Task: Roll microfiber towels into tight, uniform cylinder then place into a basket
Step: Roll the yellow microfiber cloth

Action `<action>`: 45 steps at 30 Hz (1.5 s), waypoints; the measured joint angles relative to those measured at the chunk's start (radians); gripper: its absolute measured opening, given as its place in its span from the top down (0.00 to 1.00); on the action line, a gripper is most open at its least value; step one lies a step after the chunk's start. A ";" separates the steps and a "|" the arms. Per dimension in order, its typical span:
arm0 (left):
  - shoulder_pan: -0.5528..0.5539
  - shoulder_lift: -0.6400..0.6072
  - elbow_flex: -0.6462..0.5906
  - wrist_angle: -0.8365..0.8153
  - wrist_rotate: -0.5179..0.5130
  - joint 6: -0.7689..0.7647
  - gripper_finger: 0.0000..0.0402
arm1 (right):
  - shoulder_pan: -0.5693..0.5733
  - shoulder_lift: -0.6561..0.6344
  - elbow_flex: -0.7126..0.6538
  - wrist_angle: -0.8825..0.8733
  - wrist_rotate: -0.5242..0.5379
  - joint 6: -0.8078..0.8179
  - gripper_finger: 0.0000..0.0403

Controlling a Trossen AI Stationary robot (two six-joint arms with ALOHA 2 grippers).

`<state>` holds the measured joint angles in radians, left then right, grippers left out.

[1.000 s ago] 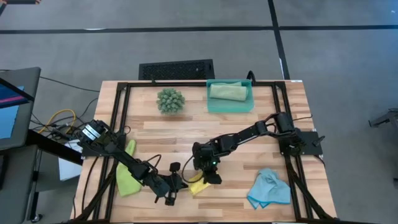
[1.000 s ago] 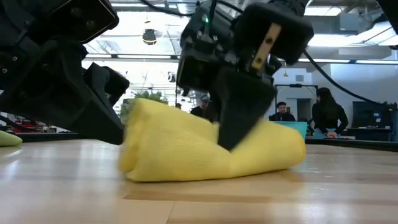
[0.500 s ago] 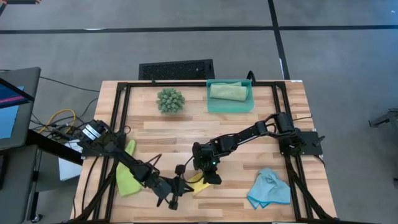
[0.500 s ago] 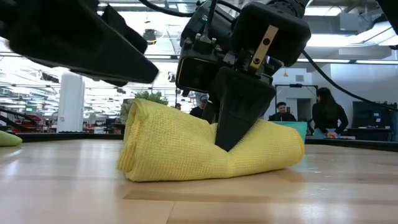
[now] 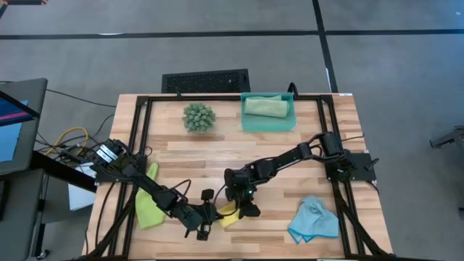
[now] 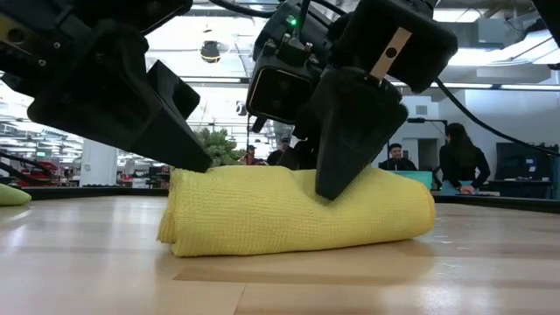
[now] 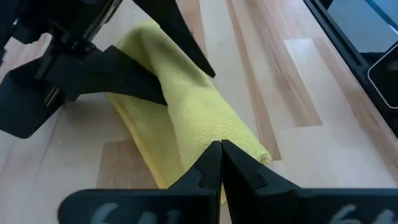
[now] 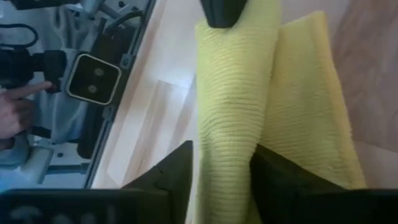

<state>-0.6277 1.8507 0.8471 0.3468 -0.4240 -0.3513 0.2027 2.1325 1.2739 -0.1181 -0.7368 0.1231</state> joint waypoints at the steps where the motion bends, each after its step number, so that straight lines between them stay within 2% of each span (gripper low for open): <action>1: 0.000 0.000 0.000 0.000 0.000 0.000 1.00 | 0.000 0.000 0.000 0.000 0.001 0.004 0.52; 4: 0.000 0.000 0.000 -0.001 0.000 -0.001 1.00 | -0.002 -0.015 0.000 -0.030 0.005 0.008 0.48; 8: 0.000 0.000 0.000 -0.024 -0.001 -0.010 1.00 | -0.002 -0.039 0.000 -0.081 0.036 0.015 0.48; 12: 0.000 0.000 0.000 -0.032 -0.001 -0.019 1.00 | -0.002 -0.045 0.002 -0.112 0.084 0.029 0.53; 18: 0.000 0.000 0.000 -0.044 -0.001 -0.030 1.00 | -0.009 -0.047 0.002 -0.131 0.082 0.034 0.60; 22: 0.000 0.000 0.000 -0.047 -0.001 -0.030 1.00 | -0.008 -0.096 -0.003 -0.143 0.084 0.012 0.63; 27: -0.001 0.000 0.000 -0.060 -0.001 -0.037 1.00 | 0.004 -0.183 -0.095 -0.099 0.085 0.010 0.65; 36: -0.001 0.000 0.000 -0.060 -0.001 -0.043 1.00 | 0.009 -0.284 -0.288 0.051 0.087 0.110 0.63; 45: -0.002 0.000 0.008 -0.040 -0.033 -0.022 1.00 | 0.033 -0.263 -0.298 -0.067 0.100 0.166 0.63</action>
<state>-0.6292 1.8507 0.8550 0.3069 -0.4572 -0.3730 0.2359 1.8698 0.9764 -0.1846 -0.6371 0.2890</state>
